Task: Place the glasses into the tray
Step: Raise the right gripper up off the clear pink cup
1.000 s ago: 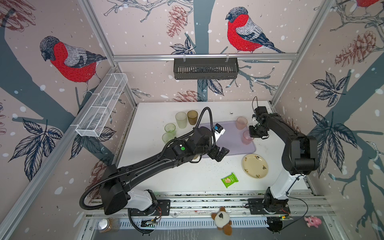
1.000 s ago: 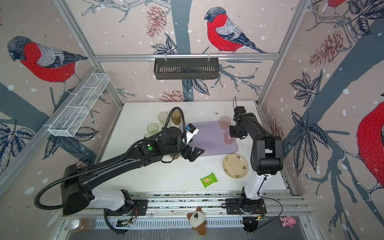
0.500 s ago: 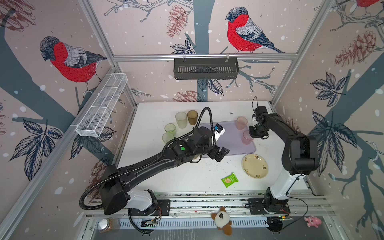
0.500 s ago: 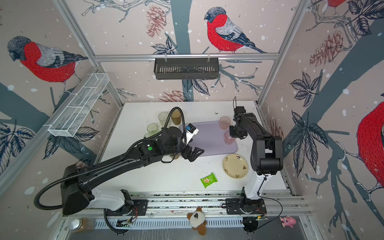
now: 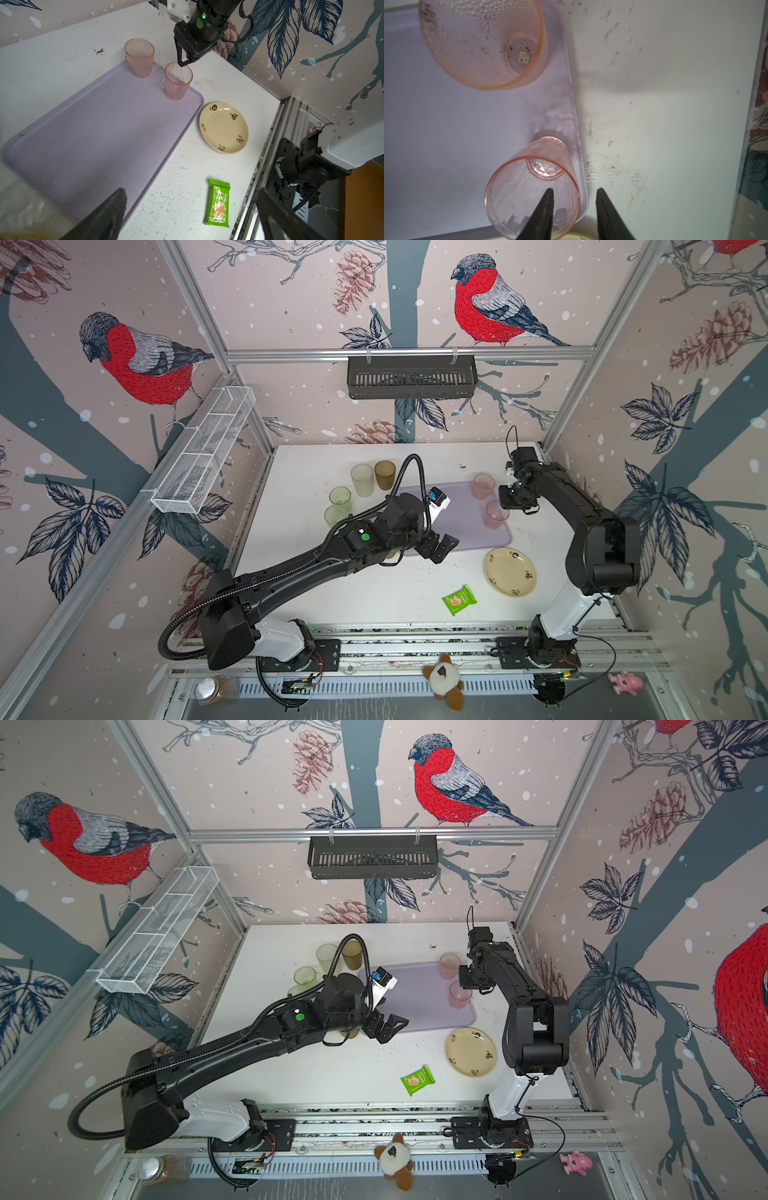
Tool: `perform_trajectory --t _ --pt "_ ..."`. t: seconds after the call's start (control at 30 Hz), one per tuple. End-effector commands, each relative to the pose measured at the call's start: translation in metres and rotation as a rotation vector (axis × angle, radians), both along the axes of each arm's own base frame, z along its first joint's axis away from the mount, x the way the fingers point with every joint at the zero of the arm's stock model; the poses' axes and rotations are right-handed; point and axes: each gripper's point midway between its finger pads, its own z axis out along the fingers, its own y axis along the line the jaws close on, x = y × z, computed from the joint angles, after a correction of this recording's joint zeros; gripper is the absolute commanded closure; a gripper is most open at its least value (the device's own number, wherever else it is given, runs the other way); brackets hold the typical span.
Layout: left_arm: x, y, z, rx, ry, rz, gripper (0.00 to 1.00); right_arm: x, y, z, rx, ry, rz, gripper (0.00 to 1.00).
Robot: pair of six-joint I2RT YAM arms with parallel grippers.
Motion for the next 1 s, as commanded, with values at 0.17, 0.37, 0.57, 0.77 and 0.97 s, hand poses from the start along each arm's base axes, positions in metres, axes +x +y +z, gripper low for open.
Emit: perform_trajectory --t 0.17,0.37,0.57,0.77,0.97 --pt "0.002 -0.004 0.016 -0.059 -0.020 0.010 0.02 -0.003 0.012 0.027 -0.007 -0.025 0.002 0.55" --pt "0.002 -0.002 0.019 -0.067 -0.021 0.019 0.03 -0.005 0.031 0.045 -0.018 -0.047 0.033 0.52" --pt "0.004 0.004 0.024 -0.063 -0.032 0.039 0.02 -0.003 0.053 0.063 -0.019 -0.067 0.070 0.48" --pt "0.007 0.015 0.031 -0.084 0.004 0.041 0.03 -0.002 0.082 0.073 -0.001 -0.081 0.112 0.47" --pt "0.012 0.029 0.039 -0.108 0.027 0.082 0.02 -0.002 0.118 0.076 0.016 -0.084 0.167 0.46"
